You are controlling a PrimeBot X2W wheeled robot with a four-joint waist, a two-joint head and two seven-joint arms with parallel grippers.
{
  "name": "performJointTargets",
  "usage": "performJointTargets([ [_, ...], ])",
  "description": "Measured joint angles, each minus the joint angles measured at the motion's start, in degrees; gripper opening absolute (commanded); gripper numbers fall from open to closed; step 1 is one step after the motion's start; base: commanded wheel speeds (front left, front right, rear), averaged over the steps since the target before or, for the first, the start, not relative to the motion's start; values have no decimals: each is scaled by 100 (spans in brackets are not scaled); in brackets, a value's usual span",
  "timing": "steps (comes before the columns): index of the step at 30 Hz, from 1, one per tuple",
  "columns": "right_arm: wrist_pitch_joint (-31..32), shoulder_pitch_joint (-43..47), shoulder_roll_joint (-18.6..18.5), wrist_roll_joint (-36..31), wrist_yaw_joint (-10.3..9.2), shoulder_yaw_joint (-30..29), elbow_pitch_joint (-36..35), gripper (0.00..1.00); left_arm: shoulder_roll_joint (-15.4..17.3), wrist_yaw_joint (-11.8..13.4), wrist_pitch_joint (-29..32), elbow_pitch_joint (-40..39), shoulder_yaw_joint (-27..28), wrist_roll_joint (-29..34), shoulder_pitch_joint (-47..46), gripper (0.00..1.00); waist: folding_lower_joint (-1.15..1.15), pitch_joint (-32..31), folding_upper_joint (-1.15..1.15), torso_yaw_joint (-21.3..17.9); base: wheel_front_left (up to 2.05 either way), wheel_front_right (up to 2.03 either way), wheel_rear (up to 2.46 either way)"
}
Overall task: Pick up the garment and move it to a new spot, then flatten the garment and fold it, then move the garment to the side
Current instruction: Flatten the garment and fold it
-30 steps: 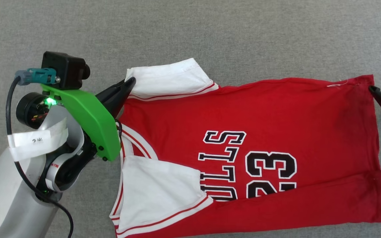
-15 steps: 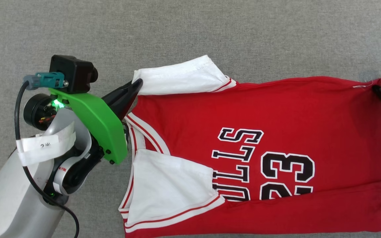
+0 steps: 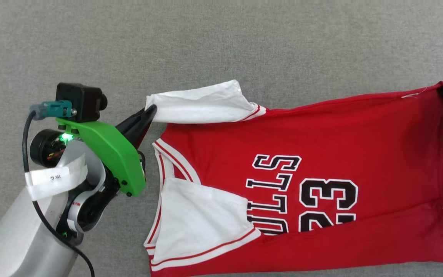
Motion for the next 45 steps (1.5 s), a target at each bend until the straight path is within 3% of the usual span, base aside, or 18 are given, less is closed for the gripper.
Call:
performJointTargets([
  [14,-1241,1792,-112,723,0,-382,-549,0,-43,65,-133,123,-91,-199,1065,0,0,-968,0,100,0,0,0],
  [28,-1323,3326,-162,1171,0,-435,-1054,0,90,253,-90,143,-355,-367,2264,0,0,-1515,0,162,0,0,0],
  [40,-1223,3733,-487,1228,0,-41,-1234,0,1,293,-101,561,-649,-356,2546,0,0,-1541,0,87,0,0,0],
  [41,-1229,3733,-489,1228,0,-16,-1226,5,-22,293,-116,622,-673,-354,2546,0,0,-1529,0,87,0,0,0],
  [42,-1229,3733,-490,1226,0,3,-1215,64,-33,293,-116,662,-693,-348,2546,16,0,-1522,0,87,0,0,0],
  [43,-1228,3733,-488,1218,0,13,-1179,100,-48,288,-121,710,-708,-345,2545,62,0,-1515,0,87,0,0,0],
  [44,-1218,3733,-487,1218,0,27,-1129,100,-63,288,-138,756,-715,-335,2544,100,0,-1512,0,89,0,0,0],
  [45,-1184,3733,-479,1232,0,54,-1093,100,-76,288,-142,810,-721,-320,2542,100,0,-1514,0,90,0,0,0],
])
